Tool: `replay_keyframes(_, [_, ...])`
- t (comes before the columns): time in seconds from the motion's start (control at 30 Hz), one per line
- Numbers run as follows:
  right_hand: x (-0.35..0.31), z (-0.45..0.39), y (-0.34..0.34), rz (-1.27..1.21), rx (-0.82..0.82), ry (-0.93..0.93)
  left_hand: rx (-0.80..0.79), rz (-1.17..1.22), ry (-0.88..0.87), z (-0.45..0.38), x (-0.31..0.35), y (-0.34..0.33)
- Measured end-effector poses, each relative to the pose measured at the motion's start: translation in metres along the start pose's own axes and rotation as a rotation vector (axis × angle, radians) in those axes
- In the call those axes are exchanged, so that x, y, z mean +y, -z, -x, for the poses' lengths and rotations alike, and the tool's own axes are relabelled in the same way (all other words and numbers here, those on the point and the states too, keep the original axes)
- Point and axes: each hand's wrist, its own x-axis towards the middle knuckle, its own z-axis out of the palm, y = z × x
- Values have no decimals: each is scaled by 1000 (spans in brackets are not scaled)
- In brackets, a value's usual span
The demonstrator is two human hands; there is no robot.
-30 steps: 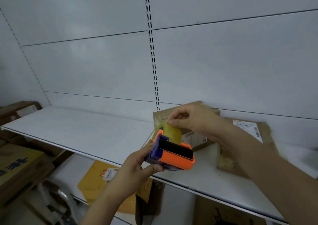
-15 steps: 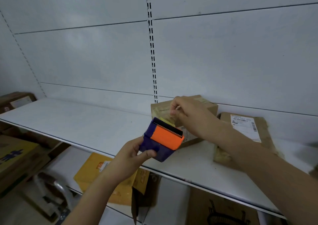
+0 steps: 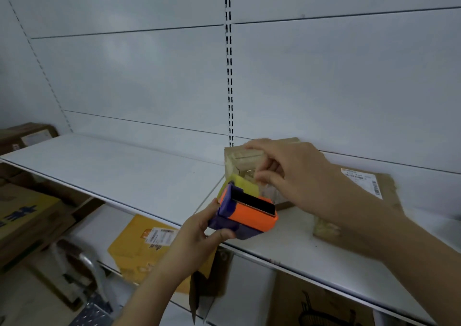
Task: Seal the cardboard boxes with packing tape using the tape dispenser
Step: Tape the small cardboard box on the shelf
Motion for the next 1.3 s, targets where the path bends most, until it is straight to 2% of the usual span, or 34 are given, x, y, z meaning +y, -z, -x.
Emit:
replay_keyframes(0.13, [-3,5,5,100,-64,47,-14,-32,10,5,-6,-7])
replay_keyframes(0.27, [2,12,3,111,42,122,74,7,40,2,-7,-11])
replay_keyframes(0.4, [4,18,-4,260,80,313,81,-40,78,2,-10,-15])
replay_keyframes(0.67, [-1,23,-7,319,80,390,67,-120,-50,6,-6,-24])
replay_keyframes(0.87, [-4,21,-11,248,95,313,78,-187,-36,9,-6,-27])
replay_keyframes(1.0, [1,33,-6,135,176,218,106,-129,-25,12,-6,-28])
replay_keyframes(1.3, [8,48,3,59,287,103,36,-146,-23,16,2,-32])
